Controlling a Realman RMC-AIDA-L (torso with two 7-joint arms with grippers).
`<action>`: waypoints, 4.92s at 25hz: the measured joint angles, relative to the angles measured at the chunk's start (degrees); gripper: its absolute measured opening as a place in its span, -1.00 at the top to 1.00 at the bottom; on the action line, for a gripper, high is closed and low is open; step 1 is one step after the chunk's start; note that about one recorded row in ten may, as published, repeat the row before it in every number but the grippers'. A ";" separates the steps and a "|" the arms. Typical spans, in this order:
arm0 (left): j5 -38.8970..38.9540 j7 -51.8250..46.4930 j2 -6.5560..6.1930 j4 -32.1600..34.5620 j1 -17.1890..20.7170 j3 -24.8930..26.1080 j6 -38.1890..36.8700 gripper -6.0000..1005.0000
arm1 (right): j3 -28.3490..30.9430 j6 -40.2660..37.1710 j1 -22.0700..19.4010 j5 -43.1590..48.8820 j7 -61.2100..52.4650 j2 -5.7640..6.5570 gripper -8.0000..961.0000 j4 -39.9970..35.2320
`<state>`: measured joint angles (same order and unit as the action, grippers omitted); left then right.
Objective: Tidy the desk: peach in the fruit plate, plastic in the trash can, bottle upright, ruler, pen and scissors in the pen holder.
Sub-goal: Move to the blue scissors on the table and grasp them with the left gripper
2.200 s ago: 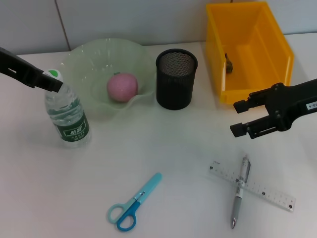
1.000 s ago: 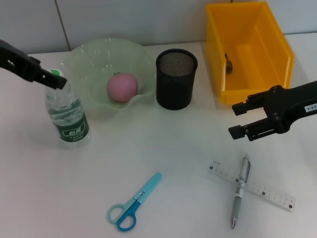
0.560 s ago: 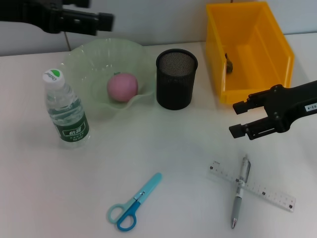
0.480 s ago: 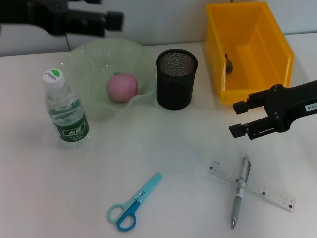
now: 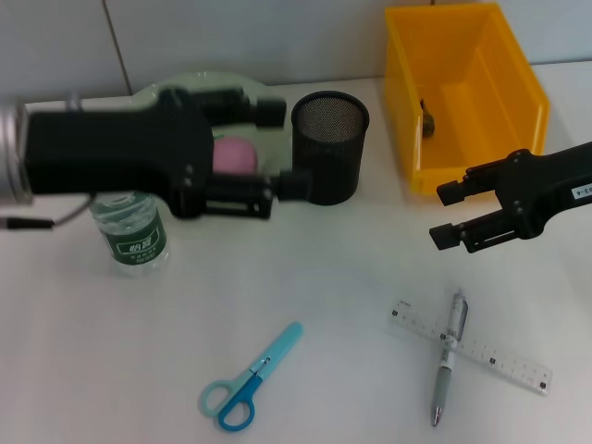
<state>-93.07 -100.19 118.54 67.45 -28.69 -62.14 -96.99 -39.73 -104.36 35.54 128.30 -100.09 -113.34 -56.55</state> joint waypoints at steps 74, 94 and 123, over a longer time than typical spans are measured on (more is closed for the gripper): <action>-47.77 -31.81 0.33 -0.26 -28.89 -19.96 -1.06 -0.68 | -0.48 2.61 -3.33 6.22 3.21 -1.18 -0.59 -7.75; -47.45 13.54 0.40 18.53 -22.30 -31.58 -0.44 -0.67 | 4.07 1.85 -0.01 7.18 -7.54 1.39 -0.59 -2.76; -51.07 55.57 0.52 14.63 -20.16 -37.99 0.16 -0.65 | 4.80 0.64 3.74 9.47 -17.14 5.66 -0.59 4.74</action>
<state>-144.14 -44.62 119.06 82.08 -48.85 -100.14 -96.82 -34.93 -103.73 39.28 137.77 -117.22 -107.68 -51.81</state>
